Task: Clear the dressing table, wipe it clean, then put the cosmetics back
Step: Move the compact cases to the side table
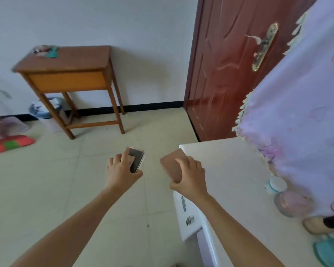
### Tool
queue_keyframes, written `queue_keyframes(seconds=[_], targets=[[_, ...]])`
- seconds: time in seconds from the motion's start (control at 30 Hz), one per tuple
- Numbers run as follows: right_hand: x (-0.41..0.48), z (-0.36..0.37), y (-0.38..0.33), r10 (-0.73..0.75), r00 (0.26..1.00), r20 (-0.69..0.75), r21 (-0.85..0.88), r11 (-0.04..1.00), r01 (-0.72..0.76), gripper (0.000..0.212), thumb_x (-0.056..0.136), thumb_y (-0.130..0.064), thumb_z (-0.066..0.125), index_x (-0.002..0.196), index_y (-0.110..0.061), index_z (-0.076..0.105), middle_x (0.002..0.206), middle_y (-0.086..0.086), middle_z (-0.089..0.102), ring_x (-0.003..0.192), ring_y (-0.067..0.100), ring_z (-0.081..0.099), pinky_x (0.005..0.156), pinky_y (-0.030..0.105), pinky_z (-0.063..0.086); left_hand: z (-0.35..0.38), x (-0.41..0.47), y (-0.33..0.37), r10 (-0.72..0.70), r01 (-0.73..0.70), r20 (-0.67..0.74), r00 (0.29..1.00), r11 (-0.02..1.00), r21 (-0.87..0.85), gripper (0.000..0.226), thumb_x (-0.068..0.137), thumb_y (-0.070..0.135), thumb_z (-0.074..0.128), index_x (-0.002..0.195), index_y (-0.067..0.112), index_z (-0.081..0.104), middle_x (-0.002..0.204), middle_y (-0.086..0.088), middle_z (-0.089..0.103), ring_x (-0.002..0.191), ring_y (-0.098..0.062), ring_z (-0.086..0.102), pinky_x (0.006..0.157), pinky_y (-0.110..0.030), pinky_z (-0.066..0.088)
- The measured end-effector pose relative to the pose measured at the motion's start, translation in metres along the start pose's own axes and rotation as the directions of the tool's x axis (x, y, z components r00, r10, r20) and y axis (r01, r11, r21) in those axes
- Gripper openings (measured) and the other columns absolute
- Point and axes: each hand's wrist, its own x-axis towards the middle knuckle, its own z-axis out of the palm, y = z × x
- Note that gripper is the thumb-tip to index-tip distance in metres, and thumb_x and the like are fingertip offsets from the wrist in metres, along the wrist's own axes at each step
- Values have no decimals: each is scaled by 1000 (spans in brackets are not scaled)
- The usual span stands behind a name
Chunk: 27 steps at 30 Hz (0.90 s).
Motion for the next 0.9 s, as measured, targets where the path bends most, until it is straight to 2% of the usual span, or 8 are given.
queue_keyframes(seconds=[0.2, 0.43, 0.57, 0.7, 0.9], targets=[[9, 28, -92, -183, 980, 82, -3, 983, 184, 75, 69, -37, 64, 136, -27, 31, 139, 5, 26, 124, 26, 24, 98, 35, 25, -64, -23, -78, -141, 141, -157, 977, 990, -10, 75, 73, 25, 65, 138, 22, 29, 124, -14, 45, 110, -31, 35, 93, -40, 35], [-9, 75, -241, -383, 912, 146, -1, 922, 387, 75, 73, -40, 63, 137, -26, 28, 141, 6, 24, 125, 26, 23, 101, 35, 24, -155, -71, -201, -313, 290, -290, 905, 949, -121, 74, 72, 23, 65, 137, 23, 30, 123, -15, 46, 110, -32, 34, 93, -40, 34], [-20, 103, -313, -455, 873, 173, 2, 887, 462, 75, 72, -41, 64, 137, -27, 28, 140, 5, 25, 123, 25, 24, 100, 34, 25, -200, -93, -250, -377, 333, -335, 863, 925, -183, 75, 73, 21, 64, 138, 20, 27, 126, -18, 44, 114, -32, 33, 93, -39, 33], [-27, 126, -395, -509, 850, 135, 26, 860, 510, 76, 70, -42, 65, 135, -27, 30, 137, 4, 30, 121, 24, 27, 99, 35, 28, -252, -112, -308, -401, 360, -393, 827, 916, -178, 75, 74, 23, 63, 139, 17, 25, 126, -19, 45, 113, -32, 35, 93, -38, 33], [-19, 137, -457, -551, 827, 115, 5, 833, 554, 74, 71, -40, 66, 134, -26, 31, 136, 4, 32, 121, 24, 28, 97, 36, 28, -291, -111, -350, -423, 386, -412, 807, 906, -174, 72, 75, 26, 62, 138, 18, 27, 127, -17, 45, 113, -32, 37, 93, -36, 32]])
